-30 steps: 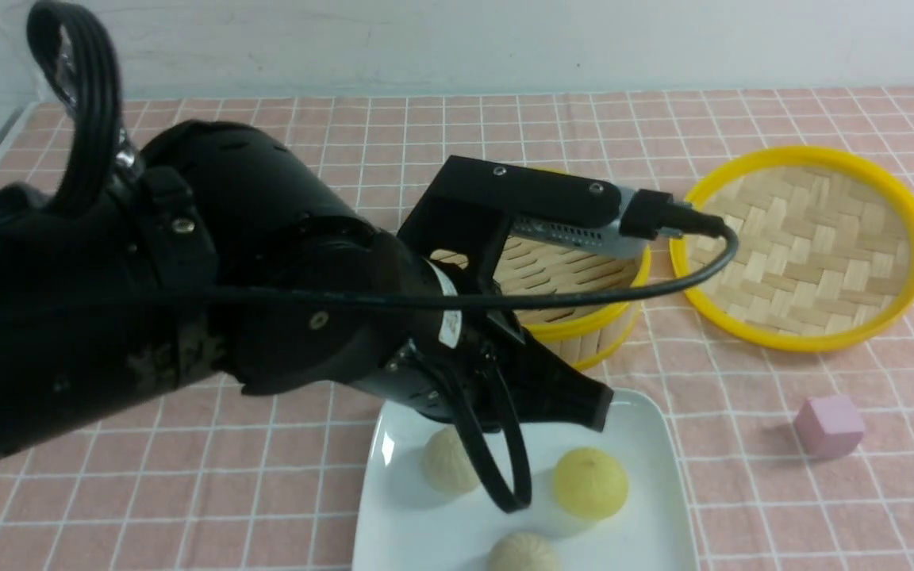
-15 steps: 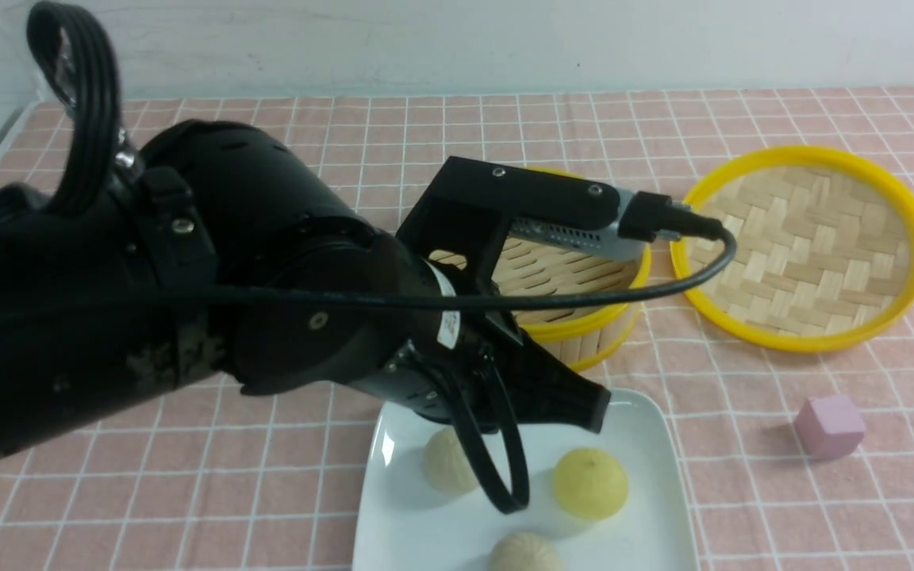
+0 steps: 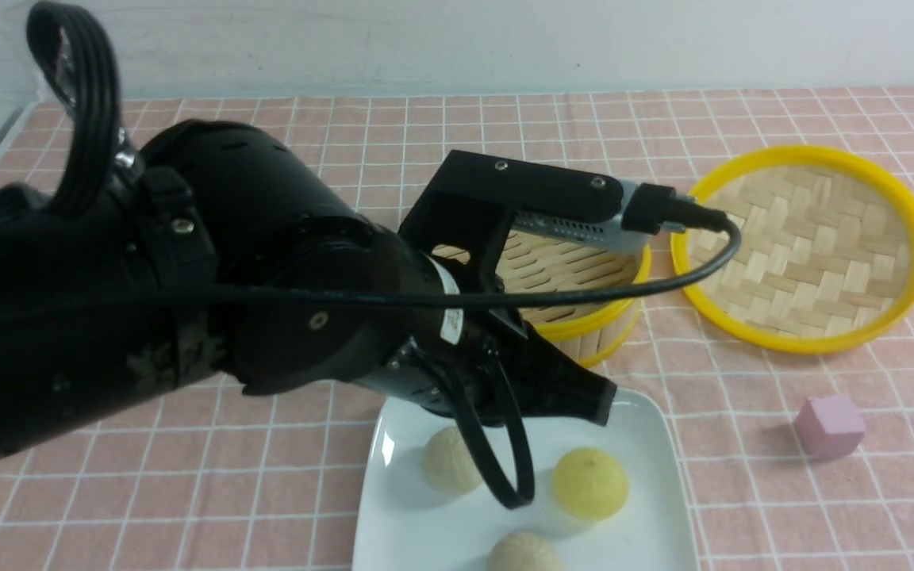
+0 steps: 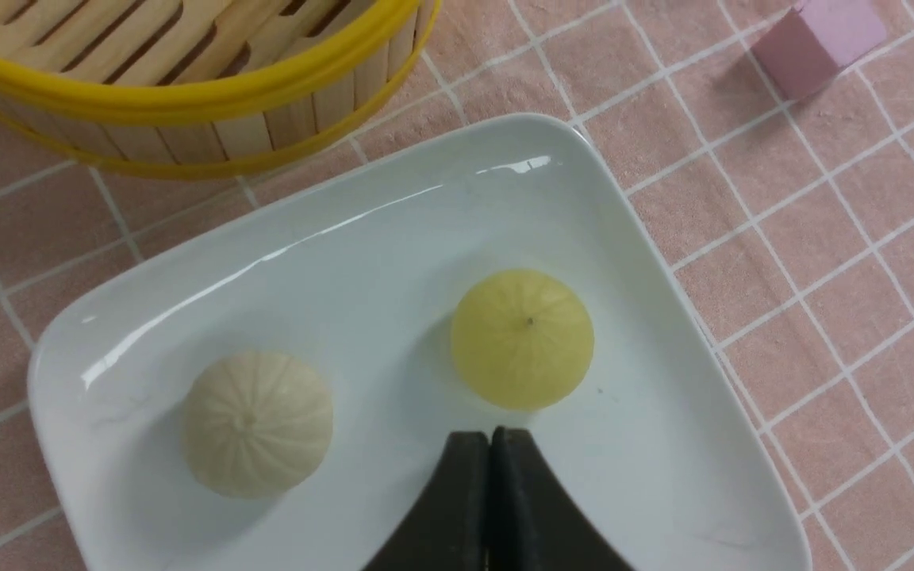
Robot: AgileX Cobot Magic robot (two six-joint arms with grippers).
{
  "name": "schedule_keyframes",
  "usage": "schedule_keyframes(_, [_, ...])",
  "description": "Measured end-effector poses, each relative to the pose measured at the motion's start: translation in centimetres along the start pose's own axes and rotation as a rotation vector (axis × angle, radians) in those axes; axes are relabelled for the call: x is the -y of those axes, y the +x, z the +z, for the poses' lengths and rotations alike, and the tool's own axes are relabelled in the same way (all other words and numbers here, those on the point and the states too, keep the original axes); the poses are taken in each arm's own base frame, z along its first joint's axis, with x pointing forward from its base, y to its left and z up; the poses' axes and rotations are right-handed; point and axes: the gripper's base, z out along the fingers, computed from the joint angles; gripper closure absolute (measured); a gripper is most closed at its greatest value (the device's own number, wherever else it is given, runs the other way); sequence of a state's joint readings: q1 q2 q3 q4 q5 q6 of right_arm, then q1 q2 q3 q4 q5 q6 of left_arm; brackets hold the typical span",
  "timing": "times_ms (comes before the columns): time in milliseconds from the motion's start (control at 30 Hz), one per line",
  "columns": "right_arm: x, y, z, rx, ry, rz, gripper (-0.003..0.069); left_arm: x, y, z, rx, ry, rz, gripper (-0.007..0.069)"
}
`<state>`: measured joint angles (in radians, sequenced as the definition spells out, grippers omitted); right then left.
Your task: Put the steamed buns into the plate on the pink tablecloth.
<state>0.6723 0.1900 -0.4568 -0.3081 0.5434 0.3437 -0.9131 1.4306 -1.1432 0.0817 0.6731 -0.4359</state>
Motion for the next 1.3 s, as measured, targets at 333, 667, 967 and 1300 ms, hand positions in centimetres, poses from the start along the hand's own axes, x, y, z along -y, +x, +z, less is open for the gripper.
schedule_keyframes(333, [0.0,0.0,0.0,0.0,0.0,0.0,0.0645,0.0,0.0,0.0,0.001,0.0,0.0,0.0602])
schedule_keyframes(667, [0.3,3.0,0.4,0.021,0.076,0.087,0.0635,0.0,0.0,0.0,-0.002,0.0,-0.001,0.0599])
schedule_keyframes(967, [2.0,10.7,1.5,-0.031,0.395,0.24,0.0624,-0.2,0.1,-0.2,-0.012,-0.018,0.012,0.0599])
schedule_keyframes(1300, [2.5,13.0,2.0,-0.075,0.468,0.281,0.0612,-1.6,0.1,-6.3,0.089,-0.097,0.095,0.0599])
